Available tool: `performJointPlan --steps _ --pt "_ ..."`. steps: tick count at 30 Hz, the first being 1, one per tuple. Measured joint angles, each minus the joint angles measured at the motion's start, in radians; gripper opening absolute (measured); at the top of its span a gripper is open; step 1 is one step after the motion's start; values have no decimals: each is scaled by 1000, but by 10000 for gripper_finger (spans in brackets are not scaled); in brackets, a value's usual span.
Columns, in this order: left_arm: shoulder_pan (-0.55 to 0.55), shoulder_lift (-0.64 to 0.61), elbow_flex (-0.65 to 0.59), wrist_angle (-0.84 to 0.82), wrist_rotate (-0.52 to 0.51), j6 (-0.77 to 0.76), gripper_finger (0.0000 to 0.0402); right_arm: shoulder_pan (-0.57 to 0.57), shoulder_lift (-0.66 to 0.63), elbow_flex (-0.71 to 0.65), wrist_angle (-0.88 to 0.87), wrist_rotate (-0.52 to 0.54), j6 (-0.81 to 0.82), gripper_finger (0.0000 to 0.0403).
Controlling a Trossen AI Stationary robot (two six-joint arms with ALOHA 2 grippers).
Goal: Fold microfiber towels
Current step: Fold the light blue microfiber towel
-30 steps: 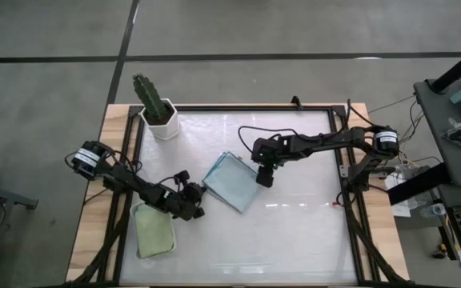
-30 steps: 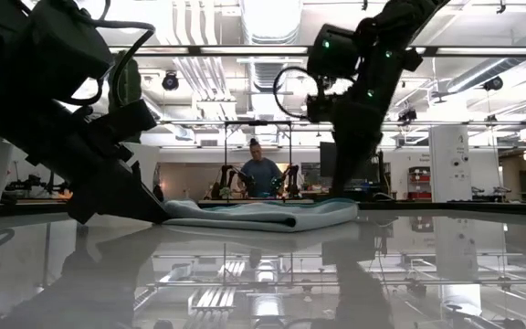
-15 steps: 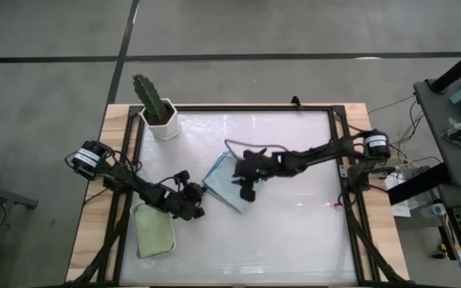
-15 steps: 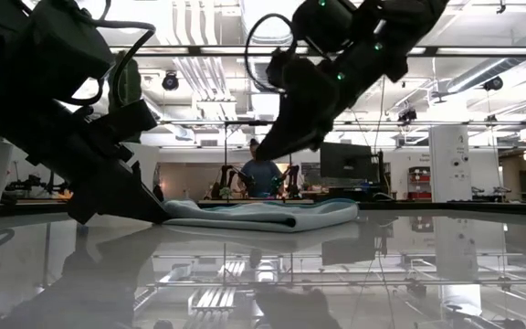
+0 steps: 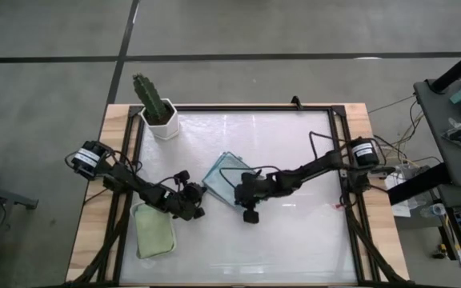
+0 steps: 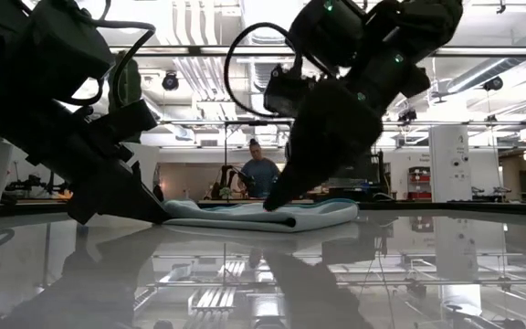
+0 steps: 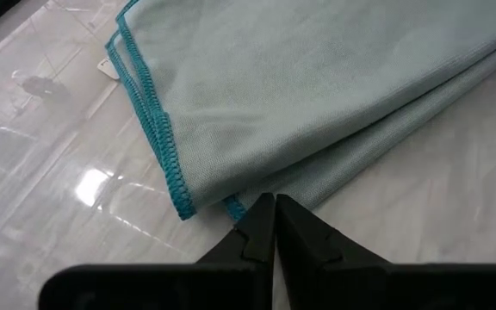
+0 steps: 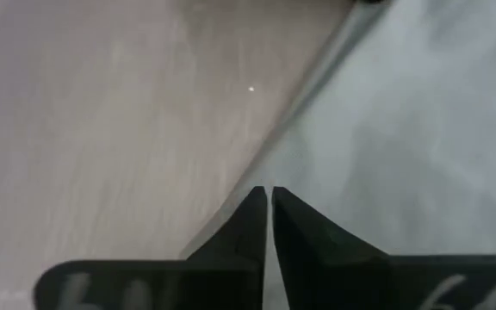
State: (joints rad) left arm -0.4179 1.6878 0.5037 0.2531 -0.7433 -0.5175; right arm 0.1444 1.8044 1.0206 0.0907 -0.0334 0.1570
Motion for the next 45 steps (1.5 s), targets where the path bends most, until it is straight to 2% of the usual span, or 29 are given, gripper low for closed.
performJointPlan --steps 4,8,15,22,32,39,45 --pt "0 0 -1 0 0 0 0 23 17 0 -21 -4 -3 9" --pt "0 0 -2 1 0 0 0 36 17 0 -81 -72 -24 8" --pt "-1 -14 0 -5 10 0 0 53 13 2 -133 -87 -94 8" --pt "-2 -78 -5 -27 61 8 0 52 13 14 -142 -97 -86 8" --pt "-2 -213 8 -196 95 7 0 52 13 18 -142 -98 -87 8" --pt "-2 -311 10 -182 94 9 0 52 13 18 -140 -99 -90 8" --pt "-1 -246 -3 -79 71 11 0 52 15 23 -140 -99 -103 8"
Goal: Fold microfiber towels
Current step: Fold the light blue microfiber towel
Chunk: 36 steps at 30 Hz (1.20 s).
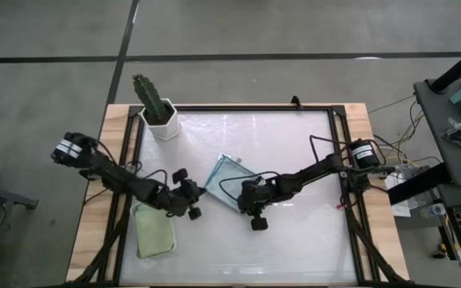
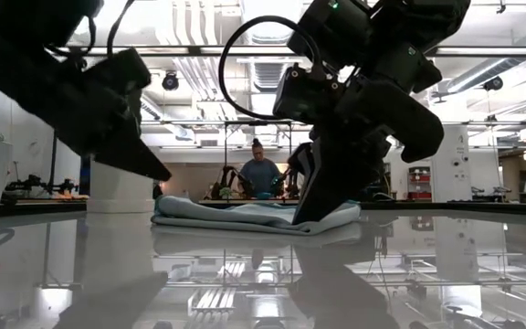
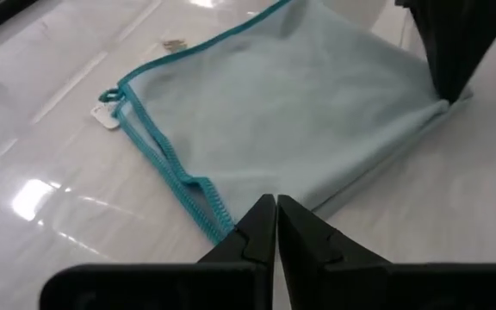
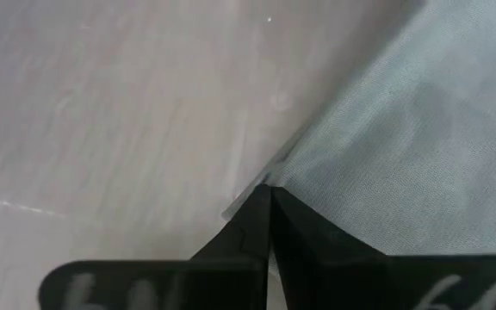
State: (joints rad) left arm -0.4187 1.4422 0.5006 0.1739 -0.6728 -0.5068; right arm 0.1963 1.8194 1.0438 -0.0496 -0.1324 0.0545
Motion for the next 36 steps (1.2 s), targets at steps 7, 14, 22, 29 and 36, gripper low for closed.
performJointPlan --steps 7,14,22,29,36 --pt "5 161 15 78 -17 5 0 0 1 10 -4 -1 -3 8" --pt "5 190 13 75 36 -38 0 0 -16 12 -61 -2 -6 8" --pt "5 193 13 75 53 -85 0 -8 -119 11 -105 1 -66 8" --pt "7 193 11 75 54 -89 0 -54 -128 -2 127 134 -154 8" --pt "8 193 7 78 55 -90 0 -151 -10 -14 520 168 -118 8"
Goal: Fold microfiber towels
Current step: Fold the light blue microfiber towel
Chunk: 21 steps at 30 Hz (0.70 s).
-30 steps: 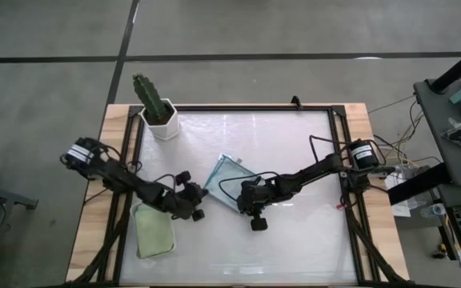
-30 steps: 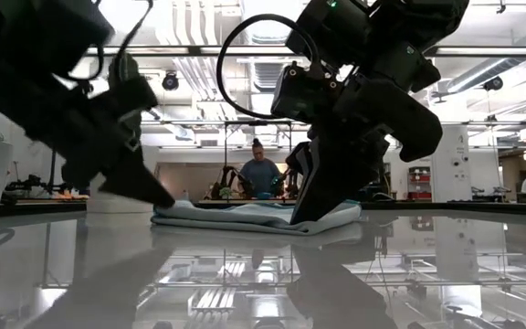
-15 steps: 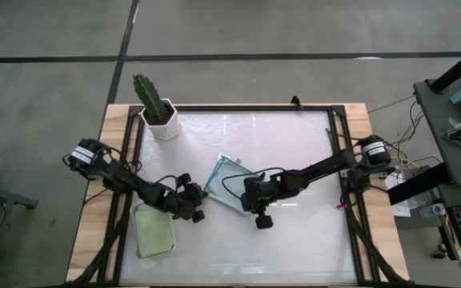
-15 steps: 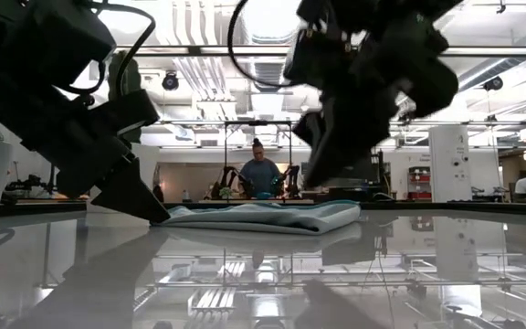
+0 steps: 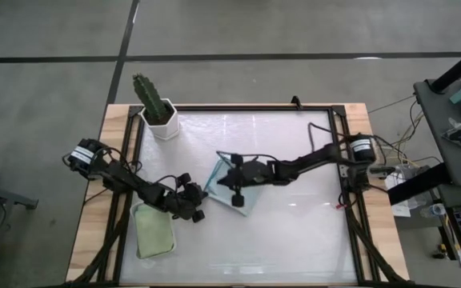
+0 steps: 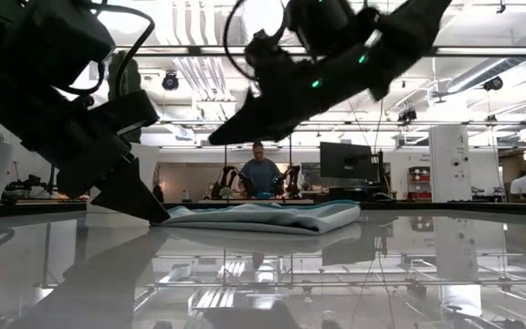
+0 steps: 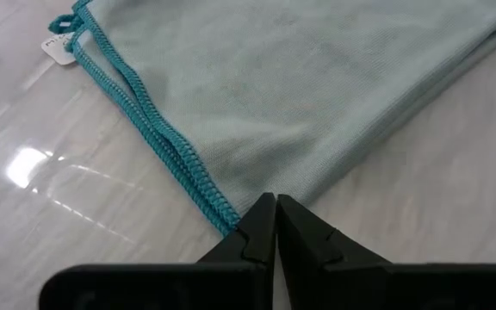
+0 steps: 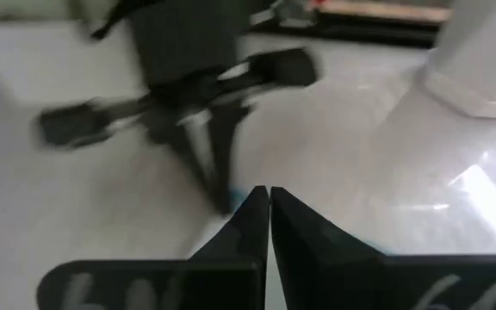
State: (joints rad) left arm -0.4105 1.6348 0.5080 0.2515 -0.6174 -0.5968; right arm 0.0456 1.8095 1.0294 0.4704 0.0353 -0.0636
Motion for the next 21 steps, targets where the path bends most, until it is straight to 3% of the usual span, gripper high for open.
performJointPlan --steps 4,12,21 --pt "0 0 -1 0 1 0 0 -48 75 0 104 3 75 9" --pt "1 0 -1 0 2 0 0 -88 200 35 112 41 129 8" --pt "0 0 -2 -1 11 -25 0 -137 230 45 103 99 120 8"
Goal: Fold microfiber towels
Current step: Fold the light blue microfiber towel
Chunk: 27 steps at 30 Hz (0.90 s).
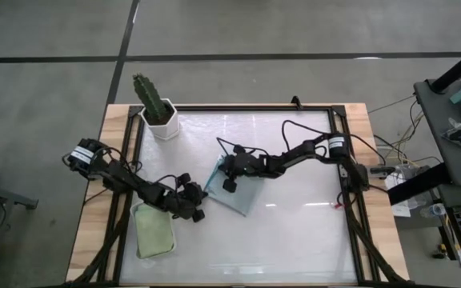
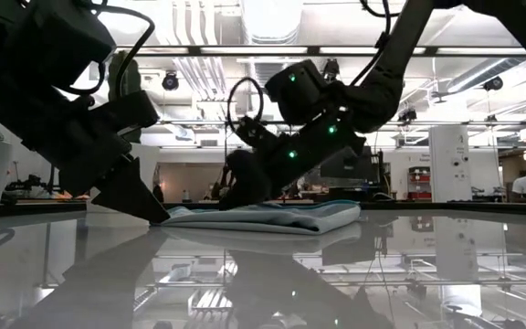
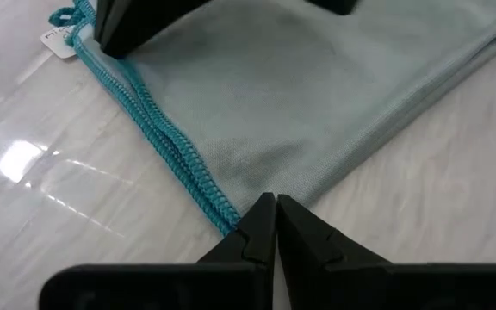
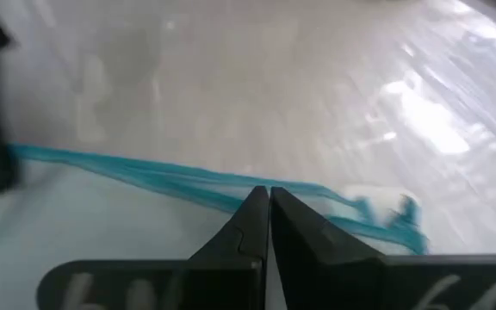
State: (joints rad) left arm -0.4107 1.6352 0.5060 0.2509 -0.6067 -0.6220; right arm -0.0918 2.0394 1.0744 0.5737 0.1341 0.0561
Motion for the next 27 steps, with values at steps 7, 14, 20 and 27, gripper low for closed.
performJointPlan --steps 7,14,20,27 --pt "0 -1 4 -2 2 0 0 -46 -11 0 -57 -2 10 8" --pt "-1 -26 5 -9 26 24 0 -36 -168 0 -267 -1 -60 8" --pt "-1 -49 5 -14 21 26 0 -1 -341 0 -572 -10 -93 8" --pt "0 -63 6 -8 14 34 0 77 -480 0 -895 -13 -120 9"
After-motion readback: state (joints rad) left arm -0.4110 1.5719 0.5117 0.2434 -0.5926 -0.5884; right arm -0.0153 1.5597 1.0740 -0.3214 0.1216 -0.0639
